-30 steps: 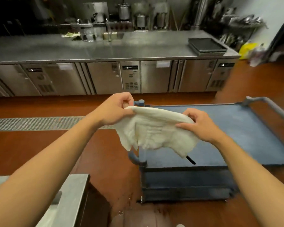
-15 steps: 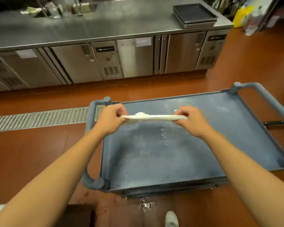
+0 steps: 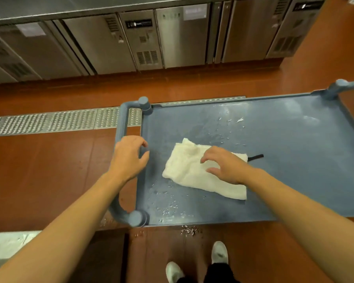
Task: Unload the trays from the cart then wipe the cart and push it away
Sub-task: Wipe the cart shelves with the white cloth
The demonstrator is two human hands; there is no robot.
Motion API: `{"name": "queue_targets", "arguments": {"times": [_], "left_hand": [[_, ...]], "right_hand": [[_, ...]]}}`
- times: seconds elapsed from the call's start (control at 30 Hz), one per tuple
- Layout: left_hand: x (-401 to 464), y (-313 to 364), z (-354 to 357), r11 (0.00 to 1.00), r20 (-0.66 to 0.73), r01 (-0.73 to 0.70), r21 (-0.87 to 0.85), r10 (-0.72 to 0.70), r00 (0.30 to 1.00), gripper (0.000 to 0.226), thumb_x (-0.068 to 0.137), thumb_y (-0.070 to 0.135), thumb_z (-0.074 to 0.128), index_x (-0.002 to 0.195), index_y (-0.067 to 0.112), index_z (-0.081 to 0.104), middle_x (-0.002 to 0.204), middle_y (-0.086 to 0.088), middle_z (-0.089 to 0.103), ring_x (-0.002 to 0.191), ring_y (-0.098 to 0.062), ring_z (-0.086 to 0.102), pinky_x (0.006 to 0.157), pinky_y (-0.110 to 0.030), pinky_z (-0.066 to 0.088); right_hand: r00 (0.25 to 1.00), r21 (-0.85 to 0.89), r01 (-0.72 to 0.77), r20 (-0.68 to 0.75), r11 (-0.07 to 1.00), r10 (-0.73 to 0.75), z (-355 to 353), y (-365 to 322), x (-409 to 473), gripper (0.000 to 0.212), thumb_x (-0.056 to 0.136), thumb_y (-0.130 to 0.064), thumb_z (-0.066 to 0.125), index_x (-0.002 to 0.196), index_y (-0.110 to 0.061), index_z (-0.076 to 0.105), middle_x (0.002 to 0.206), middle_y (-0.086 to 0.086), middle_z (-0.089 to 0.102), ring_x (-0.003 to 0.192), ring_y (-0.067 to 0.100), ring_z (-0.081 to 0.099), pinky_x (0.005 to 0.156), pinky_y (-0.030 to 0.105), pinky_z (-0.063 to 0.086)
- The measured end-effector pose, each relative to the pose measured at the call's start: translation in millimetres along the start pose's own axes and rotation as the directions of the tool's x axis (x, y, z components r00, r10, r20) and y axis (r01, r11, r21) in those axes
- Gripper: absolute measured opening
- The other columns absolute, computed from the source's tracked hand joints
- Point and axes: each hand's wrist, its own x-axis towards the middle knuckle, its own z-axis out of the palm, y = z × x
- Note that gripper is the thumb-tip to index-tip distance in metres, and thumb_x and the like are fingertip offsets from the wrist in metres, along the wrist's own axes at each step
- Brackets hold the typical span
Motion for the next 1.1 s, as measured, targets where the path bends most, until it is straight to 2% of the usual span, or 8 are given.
{"name": "queue_targets", "arguments": {"times": [0.1, 0.23, 0.4, 0.5, 0.57, 0.67, 0.8, 1.1], "left_hand": [[-4.6, -19.3, 3.2, 0.985, -0.011, 0.135, 0.104, -0.135, 0.991, 0.050, 0.089, 0.034, 0.070, 0.134, 0.017, 0.058, 0.150, -0.009, 0.047, 0.141, -0.031, 0.039, 0.113, -0.054, 0.033], [-12.4, -33.6, 17.7, 0.972, 0.128, 0.153, 0.179, -0.177, 0.976, 0.066, 0.092, 0.039, 0.063, 0.150, 0.017, 0.041, 0.169, -0.007, 0.016, 0.156, -0.030, 0.008, 0.119, -0.056, 0.027], [-11.1, -44.5, 21.1, 0.920, 0.044, 0.349, -0.177, -0.347, 0.937, 0.078, 0.093, 0.025, 0.068, 0.159, 0.020, 0.028, 0.172, 0.001, 0.000, 0.156, -0.024, 0.011, 0.120, -0.041, 0.026], [-5.6, -52.1, 27.6, 0.894, 0.094, 0.422, -0.150, -0.412, 0.906, 0.090, 0.095, 0.019, 0.064, 0.164, 0.022, 0.005, 0.170, 0.001, 0.012, 0.144, -0.031, 0.041, 0.109, -0.047, 0.045], [-3.4, -55.0, 32.0, 0.904, 0.075, 0.421, -0.068, -0.417, 0.906, 0.090, 0.094, 0.013, 0.059, 0.163, 0.025, 0.002, 0.167, 0.001, 0.017, 0.108, -0.036, 0.063, 0.085, -0.046, 0.057], [-0.1, -55.8, 35.5, 0.895, 0.059, 0.443, -0.048, -0.440, 0.896, 0.084, 0.098, 0.015, 0.052, 0.161, 0.032, -0.001, 0.161, 0.001, 0.025, 0.095, -0.036, 0.063, 0.081, -0.049, 0.057], [5.6, -55.3, 35.2, 0.867, 0.078, 0.490, -0.093, -0.484, 0.872, 0.072, 0.106, 0.032, 0.041, 0.158, 0.044, -0.007, 0.128, -0.013, 0.053, 0.094, -0.037, 0.062, 0.084, -0.053, 0.055], [10.5, -49.8, 29.3, 0.826, 0.094, 0.552, -0.115, -0.544, 0.834, 0.074, 0.106, 0.032, 0.040, 0.156, 0.049, -0.012, 0.092, -0.010, 0.064, 0.068, -0.028, 0.062, 0.062, -0.043, 0.057]], "right_hand": [[0.993, -0.179, 0.105, 0.067, 0.978, -0.094, 19.4, -2.9, 23.9, 0.054, 0.098, -0.039, 0.064, 0.149, -0.042, 0.045, 0.162, -0.006, 0.034, 0.147, 0.018, 0.033, 0.121, 0.036, 0.027], [0.985, -0.312, 0.164, 0.094, 0.936, -0.142, 57.5, 14.0, 48.7, 0.080, 0.094, -0.058, 0.062, 0.160, -0.044, 0.020, 0.171, 0.001, 0.011, 0.154, 0.027, 0.018, 0.125, 0.043, 0.019], [0.982, -0.422, 0.191, 0.080, 0.886, -0.173, 81.0, 28.8, 72.0, 0.076, 0.097, -0.076, 0.032, 0.161, -0.046, 0.003, 0.171, -0.002, -0.012, 0.157, 0.018, -0.015, 0.126, 0.047, -0.004], [0.986, -0.424, 0.109, -0.071, 0.899, -0.153, 98.4, 22.3, 82.3, 0.073, 0.097, -0.077, 0.024, 0.161, -0.043, 0.017, 0.172, 0.003, 0.004, 0.159, 0.026, 0.005, 0.125, 0.054, 0.008], [0.983, -0.424, 0.017, -0.157, 0.906, -0.092, 112.5, 6.4, 94.7, 0.073, 0.097, -0.076, 0.026, 0.161, -0.041, 0.022, 0.171, 0.006, 0.010, 0.157, 0.030, 0.014, 0.123, 0.058, 0.011], [0.978, -0.399, -0.059, -0.208, 0.915, -0.027, 128.3, -25.8, 116.4, 0.073, 0.097, -0.073, 0.030, 0.160, -0.036, 0.025, 0.170, 0.011, 0.013, 0.156, 0.034, 0.015, 0.121, 0.062, 0.014], [0.972, -0.383, 0.101, -0.159, 0.918, -0.173, 157.2, -69.5, 127.7, 0.067, 0.102, -0.063, 0.033, 0.159, -0.029, 0.033, 0.169, 0.012, 0.020, 0.156, 0.034, 0.018, 0.122, 0.061, 0.015], [0.894, -0.369, 0.404, -0.036, 0.837, -0.447, 186.6, -75.6, 62.5, 0.054, 0.105, -0.047, 0.038, 0.153, -0.024, 0.047, 0.165, 0.002, 0.033, 0.154, 0.025, 0.027, 0.123, 0.047, 0.017]]}}
